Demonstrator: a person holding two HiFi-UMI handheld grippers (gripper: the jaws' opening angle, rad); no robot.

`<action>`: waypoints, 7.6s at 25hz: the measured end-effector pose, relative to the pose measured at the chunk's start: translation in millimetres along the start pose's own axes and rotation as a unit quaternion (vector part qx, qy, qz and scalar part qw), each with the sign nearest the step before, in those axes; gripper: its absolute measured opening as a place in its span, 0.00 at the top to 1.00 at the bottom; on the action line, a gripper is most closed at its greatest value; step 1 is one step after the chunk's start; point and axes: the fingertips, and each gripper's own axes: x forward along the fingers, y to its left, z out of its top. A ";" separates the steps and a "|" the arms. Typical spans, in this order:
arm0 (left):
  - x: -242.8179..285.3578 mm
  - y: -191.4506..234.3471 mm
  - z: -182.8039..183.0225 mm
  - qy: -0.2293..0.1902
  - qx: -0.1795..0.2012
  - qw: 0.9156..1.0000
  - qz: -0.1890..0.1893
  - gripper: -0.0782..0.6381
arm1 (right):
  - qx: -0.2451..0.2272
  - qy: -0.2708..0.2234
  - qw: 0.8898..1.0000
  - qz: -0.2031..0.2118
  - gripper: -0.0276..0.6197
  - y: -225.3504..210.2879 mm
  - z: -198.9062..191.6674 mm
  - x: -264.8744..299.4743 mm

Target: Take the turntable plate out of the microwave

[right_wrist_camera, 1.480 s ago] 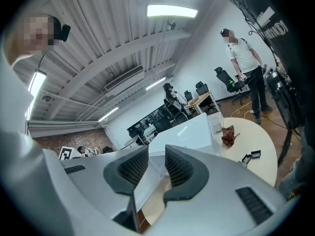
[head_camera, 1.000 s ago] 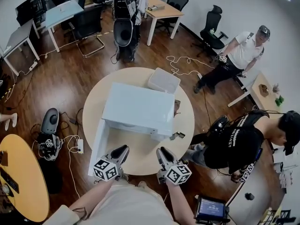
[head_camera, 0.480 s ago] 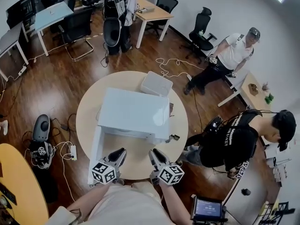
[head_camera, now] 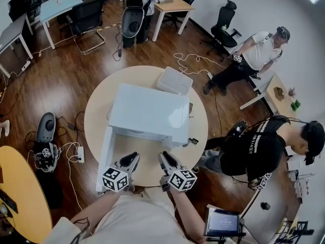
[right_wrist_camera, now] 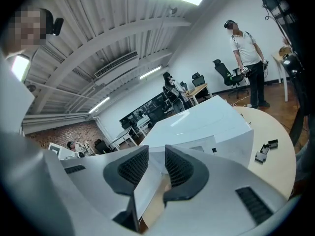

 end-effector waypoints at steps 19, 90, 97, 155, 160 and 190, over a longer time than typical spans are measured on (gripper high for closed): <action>9.3 41.6 -20.1 0.020 0.005 0.997 0.079 0.85 | 0.026 0.061 0.997 -0.033 0.80 -51.3 -62.1 86.0; 24.7 71.0 -48.6 0.059 -0.002 0.992 0.112 0.85 | 0.196 0.064 0.964 -0.166 0.80 -184.5 -155.2 225.7; 19.0 74.2 -52.3 0.063 0.001 0.992 0.111 0.85 | 0.205 0.068 0.962 -0.167 0.80 -181.7 -161.9 233.4; -3.4 79.8 -57.7 0.069 -0.008 0.991 0.118 0.85 | 0.365 0.020 0.922 -0.126 0.69 -158.5 -163.7 248.7; -5.5 87.2 -59.9 0.070 -0.014 0.990 0.124 0.85 | 0.411 0.011 0.898 -0.154 0.75 -166.5 -172.7 249.7; -3.9 86.0 -60.5 0.060 -0.025 0.990 0.125 0.85 | 0.531 -0.097 0.835 -0.109 0.60 -184.2 -142.7 248.4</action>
